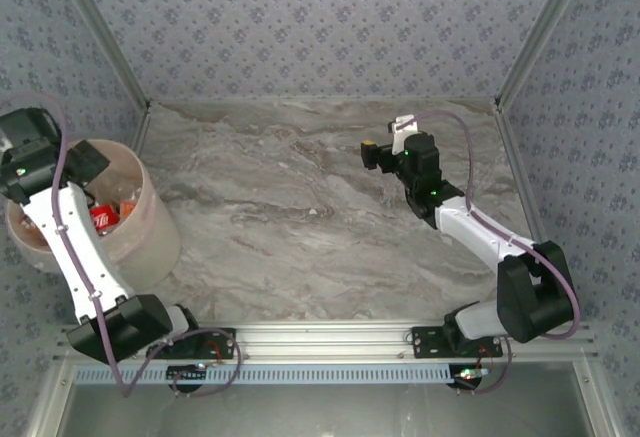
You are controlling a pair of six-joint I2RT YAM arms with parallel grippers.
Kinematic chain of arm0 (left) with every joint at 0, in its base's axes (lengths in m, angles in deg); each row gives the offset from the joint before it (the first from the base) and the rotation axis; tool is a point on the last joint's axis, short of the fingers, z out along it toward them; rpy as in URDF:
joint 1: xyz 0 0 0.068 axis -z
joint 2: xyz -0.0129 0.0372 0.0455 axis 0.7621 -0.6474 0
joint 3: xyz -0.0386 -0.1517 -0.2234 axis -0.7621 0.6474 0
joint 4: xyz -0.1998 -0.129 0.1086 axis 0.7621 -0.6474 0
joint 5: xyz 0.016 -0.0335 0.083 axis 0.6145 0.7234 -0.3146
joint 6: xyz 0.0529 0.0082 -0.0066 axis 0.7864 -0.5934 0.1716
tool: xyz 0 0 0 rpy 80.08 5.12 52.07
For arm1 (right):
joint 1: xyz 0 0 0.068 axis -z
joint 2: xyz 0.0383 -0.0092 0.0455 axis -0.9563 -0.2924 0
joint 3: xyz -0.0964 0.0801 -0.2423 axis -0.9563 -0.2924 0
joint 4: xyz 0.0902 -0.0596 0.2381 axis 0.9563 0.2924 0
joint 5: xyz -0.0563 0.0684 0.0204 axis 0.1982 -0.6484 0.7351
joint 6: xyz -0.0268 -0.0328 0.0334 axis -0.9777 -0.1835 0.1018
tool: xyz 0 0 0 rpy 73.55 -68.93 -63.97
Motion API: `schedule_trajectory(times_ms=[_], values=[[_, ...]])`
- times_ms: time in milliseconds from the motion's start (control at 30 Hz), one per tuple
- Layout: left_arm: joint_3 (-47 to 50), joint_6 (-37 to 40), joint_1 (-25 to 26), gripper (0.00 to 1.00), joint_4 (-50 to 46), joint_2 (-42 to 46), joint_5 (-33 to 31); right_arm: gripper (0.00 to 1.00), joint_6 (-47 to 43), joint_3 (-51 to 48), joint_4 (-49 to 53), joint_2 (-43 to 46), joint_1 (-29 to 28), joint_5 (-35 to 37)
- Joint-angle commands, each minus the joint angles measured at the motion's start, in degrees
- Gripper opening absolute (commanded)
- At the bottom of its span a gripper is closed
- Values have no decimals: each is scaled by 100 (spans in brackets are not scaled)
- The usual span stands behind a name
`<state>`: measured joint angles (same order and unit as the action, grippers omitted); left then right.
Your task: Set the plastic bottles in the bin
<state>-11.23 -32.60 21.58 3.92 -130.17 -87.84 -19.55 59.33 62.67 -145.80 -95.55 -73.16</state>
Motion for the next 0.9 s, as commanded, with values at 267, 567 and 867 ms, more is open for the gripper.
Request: schedule_trajectory(times_ms=[267,567,867], values=[[269,-174,651,98,491,464,1594,100,-68,48,69,-52,-56,175],[119,-242,950,98,1297,1331,2553,100,-42,4,154,131,-96,220],[952,-432,2325,98,2951,1774,3212,100,-33,-237,222,580,-144,480]])
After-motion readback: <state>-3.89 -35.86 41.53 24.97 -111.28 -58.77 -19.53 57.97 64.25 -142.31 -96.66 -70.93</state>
